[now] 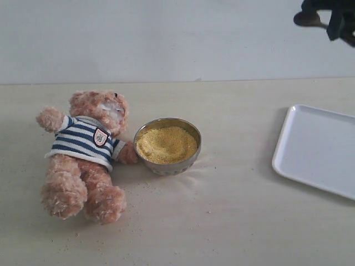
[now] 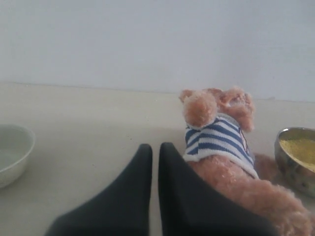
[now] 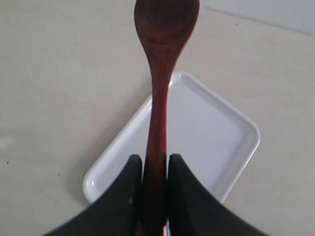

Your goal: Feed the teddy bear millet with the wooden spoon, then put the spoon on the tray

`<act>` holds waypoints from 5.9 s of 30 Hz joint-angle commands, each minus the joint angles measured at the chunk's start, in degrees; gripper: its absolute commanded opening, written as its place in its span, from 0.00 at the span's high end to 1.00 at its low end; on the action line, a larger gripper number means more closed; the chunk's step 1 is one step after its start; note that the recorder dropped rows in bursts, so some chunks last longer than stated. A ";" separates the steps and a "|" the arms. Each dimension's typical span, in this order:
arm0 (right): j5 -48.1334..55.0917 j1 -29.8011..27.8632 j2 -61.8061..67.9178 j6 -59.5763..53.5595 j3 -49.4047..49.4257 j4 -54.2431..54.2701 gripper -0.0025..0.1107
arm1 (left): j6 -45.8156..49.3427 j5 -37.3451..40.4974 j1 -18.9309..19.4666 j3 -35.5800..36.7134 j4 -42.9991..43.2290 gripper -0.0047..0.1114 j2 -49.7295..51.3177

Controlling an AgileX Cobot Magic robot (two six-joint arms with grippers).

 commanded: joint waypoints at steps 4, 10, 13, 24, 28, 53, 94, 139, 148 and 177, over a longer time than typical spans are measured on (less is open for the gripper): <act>-11.14 -8.18 -0.47 1.25 14.82 2.05 0.98 | -16.20 -2.18 -0.14 0.20 13.69 0.92 -0.08; -19.11 -13.79 -0.47 -5.61 23.51 12.13 0.98 | -16.20 -2.18 -0.14 0.20 15.14 0.92 -0.08; -22.00 -14.49 -0.26 -10.04 27.51 15.19 0.98 | -16.20 -2.18 -0.14 0.20 15.14 0.92 -0.08; -28.21 -14.49 5.62 -10.70 33.80 16.26 0.98 | -16.20 -2.18 -0.14 0.20 15.14 0.92 -0.08; -31.30 -14.49 9.47 -11.70 33.80 16.26 0.98 | -16.20 -2.18 -0.14 0.20 15.14 0.92 -0.08; -36.64 -14.49 14.41 -11.45 33.80 16.04 0.98 | -16.20 -2.18 -0.14 0.20 15.14 0.92 -0.08; -38.16 -14.49 4.14 -8.43 33.61 15.65 0.55 | -16.20 -2.29 -0.14 0.20 15.12 0.92 -0.08; -69.20 -12.56 -86.55 7.82 90.52 17.15 0.98 | -16.20 -2.29 -0.14 0.20 15.12 0.92 -0.08; -50.95 -11.92 -94.22 8.56 91.76 19.87 0.98 | -16.20 -2.29 -0.14 0.20 15.12 0.92 -0.08; -40.10 -3.52 -94.22 23.08 93.16 -17.77 0.98 | -16.20 -2.40 -0.14 0.20 15.12 0.92 -0.08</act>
